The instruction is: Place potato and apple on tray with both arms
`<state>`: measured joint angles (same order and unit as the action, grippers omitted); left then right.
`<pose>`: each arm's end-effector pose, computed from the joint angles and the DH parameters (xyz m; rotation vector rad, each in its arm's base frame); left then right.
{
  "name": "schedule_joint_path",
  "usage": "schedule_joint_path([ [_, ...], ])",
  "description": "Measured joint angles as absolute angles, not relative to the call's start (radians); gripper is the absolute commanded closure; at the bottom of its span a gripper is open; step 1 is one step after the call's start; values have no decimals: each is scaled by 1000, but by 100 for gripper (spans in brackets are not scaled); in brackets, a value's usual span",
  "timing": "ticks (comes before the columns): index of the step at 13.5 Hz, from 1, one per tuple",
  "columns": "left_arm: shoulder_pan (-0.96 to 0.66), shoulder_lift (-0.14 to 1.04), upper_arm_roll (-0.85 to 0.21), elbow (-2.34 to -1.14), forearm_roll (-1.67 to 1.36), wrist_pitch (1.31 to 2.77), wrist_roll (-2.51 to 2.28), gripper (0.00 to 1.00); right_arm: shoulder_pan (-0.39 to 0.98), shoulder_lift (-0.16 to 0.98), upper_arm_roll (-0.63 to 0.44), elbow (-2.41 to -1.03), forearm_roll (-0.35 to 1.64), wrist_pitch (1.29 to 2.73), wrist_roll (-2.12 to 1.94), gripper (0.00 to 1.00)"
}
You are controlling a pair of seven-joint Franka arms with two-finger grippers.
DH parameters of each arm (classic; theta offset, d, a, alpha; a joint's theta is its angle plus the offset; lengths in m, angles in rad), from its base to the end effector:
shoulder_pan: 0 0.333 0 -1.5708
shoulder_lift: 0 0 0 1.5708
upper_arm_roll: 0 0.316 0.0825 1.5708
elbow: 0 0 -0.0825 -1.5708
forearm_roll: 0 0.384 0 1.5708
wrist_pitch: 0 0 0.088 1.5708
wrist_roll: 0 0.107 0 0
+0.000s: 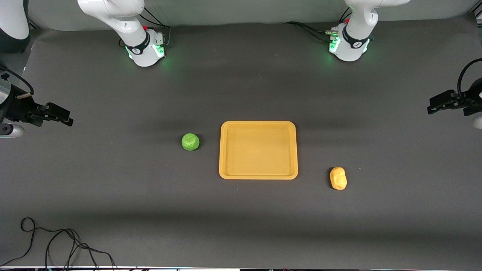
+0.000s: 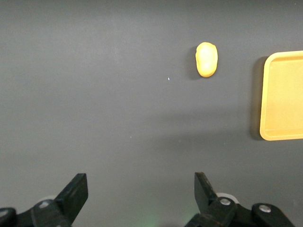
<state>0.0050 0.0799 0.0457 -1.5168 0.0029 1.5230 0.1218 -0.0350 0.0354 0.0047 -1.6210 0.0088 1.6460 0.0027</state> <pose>0.5726 0.0283 0.6008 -3.1373 0.1115 0.1161 0.5699 -0.0164 0.5873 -3.1320 0.0528 0.0161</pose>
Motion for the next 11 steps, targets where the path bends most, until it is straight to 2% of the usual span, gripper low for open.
schedule_joint_path([
  [11, -1, 81, 35, -1526, 0, 1526, 123, 0, -35, 35, 5, -1618, 9, 1646, 3, 0],
])
